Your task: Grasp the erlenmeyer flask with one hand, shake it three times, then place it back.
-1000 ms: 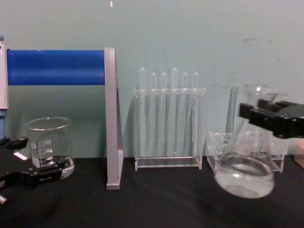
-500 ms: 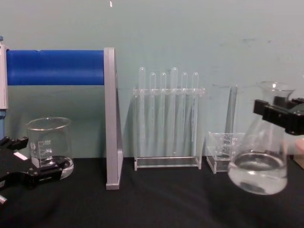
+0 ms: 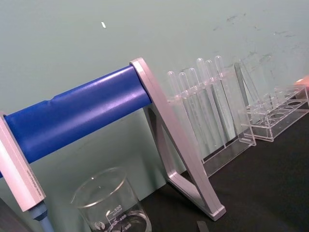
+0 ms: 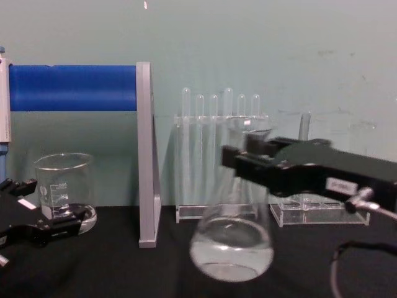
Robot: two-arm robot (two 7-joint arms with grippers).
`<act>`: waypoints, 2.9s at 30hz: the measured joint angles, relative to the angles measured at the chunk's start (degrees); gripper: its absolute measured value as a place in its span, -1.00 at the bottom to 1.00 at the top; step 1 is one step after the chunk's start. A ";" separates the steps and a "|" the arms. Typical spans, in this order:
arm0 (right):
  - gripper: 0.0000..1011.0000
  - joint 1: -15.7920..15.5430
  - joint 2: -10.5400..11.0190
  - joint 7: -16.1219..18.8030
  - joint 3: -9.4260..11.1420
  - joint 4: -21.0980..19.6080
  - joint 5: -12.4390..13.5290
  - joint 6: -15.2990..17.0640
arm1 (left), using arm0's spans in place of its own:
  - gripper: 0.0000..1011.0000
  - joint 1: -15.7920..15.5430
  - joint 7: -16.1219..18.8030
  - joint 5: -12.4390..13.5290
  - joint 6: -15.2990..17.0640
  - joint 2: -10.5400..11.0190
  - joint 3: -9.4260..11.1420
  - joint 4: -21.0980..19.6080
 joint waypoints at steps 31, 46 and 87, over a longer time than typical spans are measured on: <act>-0.10 -7.53 0.98 -12.73 8.25 -4.76 -1.17 -1.56 | 0.98 0.00 0.00 0.00 0.00 0.00 0.00 0.00; -0.10 -14.97 0.42 -19.50 16.89 -9.46 -3.20 -0.81 | 0.98 0.00 0.00 0.00 0.00 0.00 0.00 0.00; -0.10 -1.97 -0.44 -1.21 0.67 -0.85 -0.41 -2.25 | 0.98 0.00 0.00 0.00 0.00 0.00 0.00 0.00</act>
